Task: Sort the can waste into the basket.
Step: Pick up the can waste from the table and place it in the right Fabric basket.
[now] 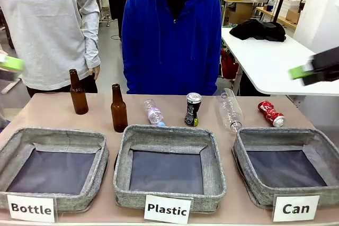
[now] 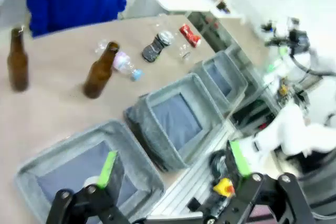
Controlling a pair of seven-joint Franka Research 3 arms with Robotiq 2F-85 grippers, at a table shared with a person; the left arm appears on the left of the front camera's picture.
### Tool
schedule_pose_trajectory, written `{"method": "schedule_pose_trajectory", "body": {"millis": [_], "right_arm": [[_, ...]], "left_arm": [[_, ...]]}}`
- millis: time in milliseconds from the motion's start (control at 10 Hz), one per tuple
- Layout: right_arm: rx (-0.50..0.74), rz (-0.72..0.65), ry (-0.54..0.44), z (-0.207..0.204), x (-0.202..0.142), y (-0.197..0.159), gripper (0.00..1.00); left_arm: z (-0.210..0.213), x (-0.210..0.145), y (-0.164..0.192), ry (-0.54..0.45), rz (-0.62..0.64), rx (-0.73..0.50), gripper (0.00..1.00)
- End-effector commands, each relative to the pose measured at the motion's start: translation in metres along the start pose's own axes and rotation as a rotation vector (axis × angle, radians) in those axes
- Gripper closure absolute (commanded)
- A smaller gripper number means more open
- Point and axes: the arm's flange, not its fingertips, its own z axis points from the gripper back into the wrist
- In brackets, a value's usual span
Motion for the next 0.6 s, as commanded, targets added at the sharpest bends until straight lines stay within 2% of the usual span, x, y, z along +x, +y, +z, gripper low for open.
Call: {"method": "schedule_pose_trajectory", "body": {"millis": [0, 100, 200, 300, 400, 500], "right_arm": [[0.037, -0.074, -0.143, 0.041, -0.065, -0.054, 0.00], [0.048, -0.171, -0.213, 0.067, -0.083, -0.084, 0.00], [0.062, -0.276, -0.286, 0.085, -0.098, -0.116, 0.00], [0.068, -0.380, -0.363, 0.097, -0.113, -0.145, 0.00], [0.079, -0.429, -0.396, 0.103, -0.127, -0.161, 0.00], [0.068, -0.469, -0.420, 0.097, -0.135, -0.168, 0.00]], "left_arm": [[0.047, -0.064, 0.073, -0.238, 0.206, -0.094, 0.00], [0.075, -0.089, 0.098, -0.399, 0.307, -0.143, 0.00], [0.077, -0.102, 0.111, -0.476, 0.374, -0.173, 0.00], [0.079, -0.114, 0.125, -0.523, 0.439, -0.184, 0.00], [0.079, -0.132, 0.137, -0.581, 0.538, -0.191, 0.00], [0.059, -0.131, 0.135, -0.610, 0.579, -0.208, 0.00]]}}
